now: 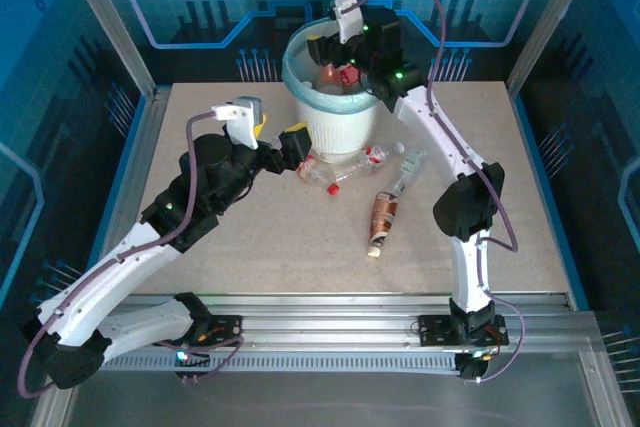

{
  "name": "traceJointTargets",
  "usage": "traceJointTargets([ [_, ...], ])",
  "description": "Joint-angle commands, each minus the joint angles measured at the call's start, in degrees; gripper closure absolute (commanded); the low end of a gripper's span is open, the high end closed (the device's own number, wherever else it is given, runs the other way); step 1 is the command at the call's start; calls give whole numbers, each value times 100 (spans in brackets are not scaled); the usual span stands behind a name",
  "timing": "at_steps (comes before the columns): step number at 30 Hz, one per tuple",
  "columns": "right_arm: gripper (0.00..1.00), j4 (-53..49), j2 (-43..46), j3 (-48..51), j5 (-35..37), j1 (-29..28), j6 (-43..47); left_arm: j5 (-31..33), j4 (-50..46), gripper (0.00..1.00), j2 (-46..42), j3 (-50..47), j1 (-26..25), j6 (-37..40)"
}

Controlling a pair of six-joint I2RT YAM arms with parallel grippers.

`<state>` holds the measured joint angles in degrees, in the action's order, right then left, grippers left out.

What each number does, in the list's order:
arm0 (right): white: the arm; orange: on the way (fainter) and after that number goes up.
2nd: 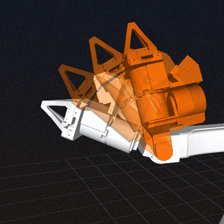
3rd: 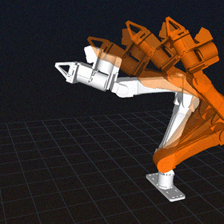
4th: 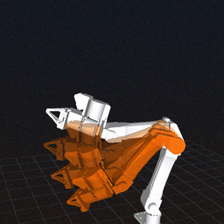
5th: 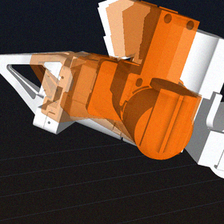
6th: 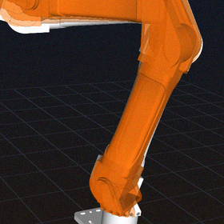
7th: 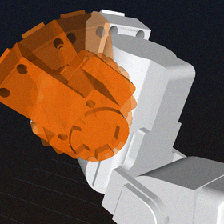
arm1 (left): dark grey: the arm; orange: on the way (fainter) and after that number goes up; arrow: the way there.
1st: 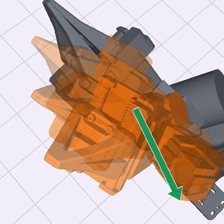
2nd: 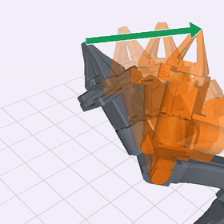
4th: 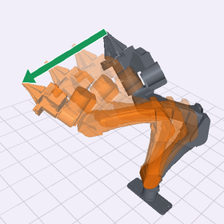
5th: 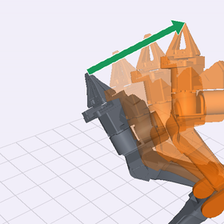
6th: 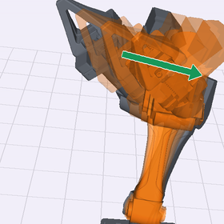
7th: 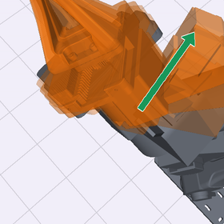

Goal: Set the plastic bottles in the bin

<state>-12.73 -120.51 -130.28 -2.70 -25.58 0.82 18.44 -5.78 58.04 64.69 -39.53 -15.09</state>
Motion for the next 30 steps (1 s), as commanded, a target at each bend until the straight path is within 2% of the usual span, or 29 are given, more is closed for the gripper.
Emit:
traceJointTargets([
  [1, 21, -192, -192, -501, 101, -65, -136, 119, -28, 1, -100, -53, 30, -22],
  [4, 26, -482, -344, -954, -61, -107, -187, 134, -63, 1, -100, -27, 40, 4],
  [9, 48, -983, -617, -1460, -179, -251, 71, 174, -64, 1, -99, -27, 35, 32],
  [13, 63, -1342, -702, -1352, -66, -260, 219, 197, -84, 1, -100, -35, 34, 36],
  [16, 66, -1483, -627, -990, -68, -247, 256, 210, -107, 1, -108, -51, 35, 41],
  [22, 67, -1426, -407, -288, -176, -223, 259, 187, -62, 1, -91, -88, 38, 6],
  [30, 67, -1567, -475, -164, -278, -89, 100, 172, -38, 1, -82, -123, 38, -38],
])
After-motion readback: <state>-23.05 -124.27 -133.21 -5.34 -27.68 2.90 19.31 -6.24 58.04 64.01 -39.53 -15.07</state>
